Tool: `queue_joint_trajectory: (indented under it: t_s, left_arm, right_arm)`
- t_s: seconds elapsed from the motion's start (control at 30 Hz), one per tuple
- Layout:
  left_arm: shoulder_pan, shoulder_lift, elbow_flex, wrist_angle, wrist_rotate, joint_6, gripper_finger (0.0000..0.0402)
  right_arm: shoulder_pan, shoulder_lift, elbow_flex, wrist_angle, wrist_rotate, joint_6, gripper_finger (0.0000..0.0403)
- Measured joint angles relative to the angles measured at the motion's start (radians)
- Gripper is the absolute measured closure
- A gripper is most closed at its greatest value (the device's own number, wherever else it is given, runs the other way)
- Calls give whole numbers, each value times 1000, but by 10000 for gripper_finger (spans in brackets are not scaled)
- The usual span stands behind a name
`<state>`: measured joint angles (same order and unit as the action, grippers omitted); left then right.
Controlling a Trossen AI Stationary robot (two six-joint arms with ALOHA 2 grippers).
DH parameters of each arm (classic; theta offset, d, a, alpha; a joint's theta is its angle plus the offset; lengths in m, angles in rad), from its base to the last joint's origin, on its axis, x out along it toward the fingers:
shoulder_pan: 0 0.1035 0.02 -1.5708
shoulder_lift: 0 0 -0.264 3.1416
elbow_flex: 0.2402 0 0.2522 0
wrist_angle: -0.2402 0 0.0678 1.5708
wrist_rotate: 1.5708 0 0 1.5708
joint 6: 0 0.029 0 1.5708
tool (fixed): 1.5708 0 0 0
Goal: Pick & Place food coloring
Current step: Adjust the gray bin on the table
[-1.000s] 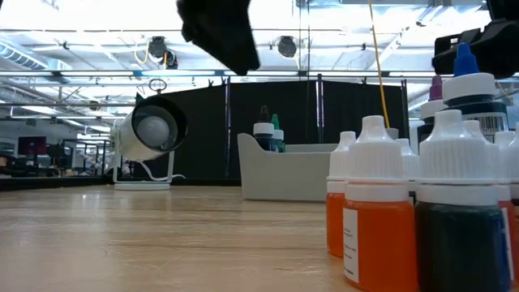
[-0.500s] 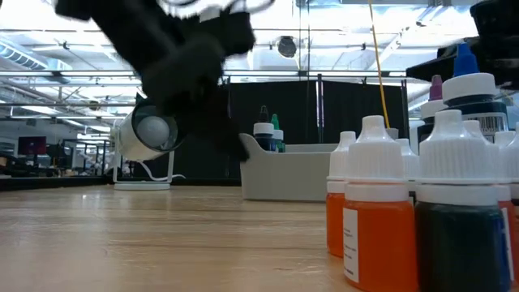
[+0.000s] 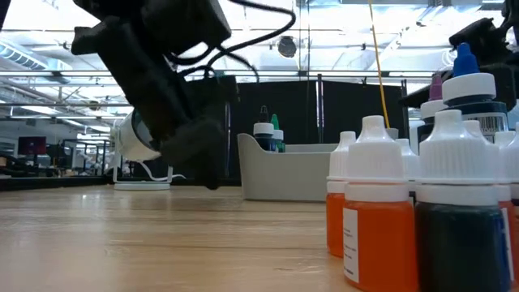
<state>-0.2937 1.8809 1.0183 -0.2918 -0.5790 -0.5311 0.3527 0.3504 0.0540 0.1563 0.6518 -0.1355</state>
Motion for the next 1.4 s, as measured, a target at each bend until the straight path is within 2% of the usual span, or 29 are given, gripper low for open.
queue_joint_trajectory:
  t_s: [0.07, 0.2, 0.53, 0.87, 0.97, 1.4]
  left_arm:
    - [19, 0, 0, -36, -51, -48, 394]
    - [63, 0, 0, -23, -63, -51, 398]
    - [114, 0, 0, 18, -37, 6, 395]
    - [109, 0, 0, 156, 39, 86, 395]
    - [108, 0, 0, 172, 63, 97, 398]
    - [95, 16, 0, 222, 119, 96, 398]
  right_arm:
    - [0, 0, 0, -25, -6, 116, 403]
    - [0, 17, -1, -96, -133, 292, 403]
    - [1, 129, -2, -114, -301, 439, 403]
    - [-33, 230, -3, -60, -284, 395, 403]
    - [-60, 247, -3, -55, -255, 384, 403]
    - [-144, 291, -3, -42, -260, 374, 403]
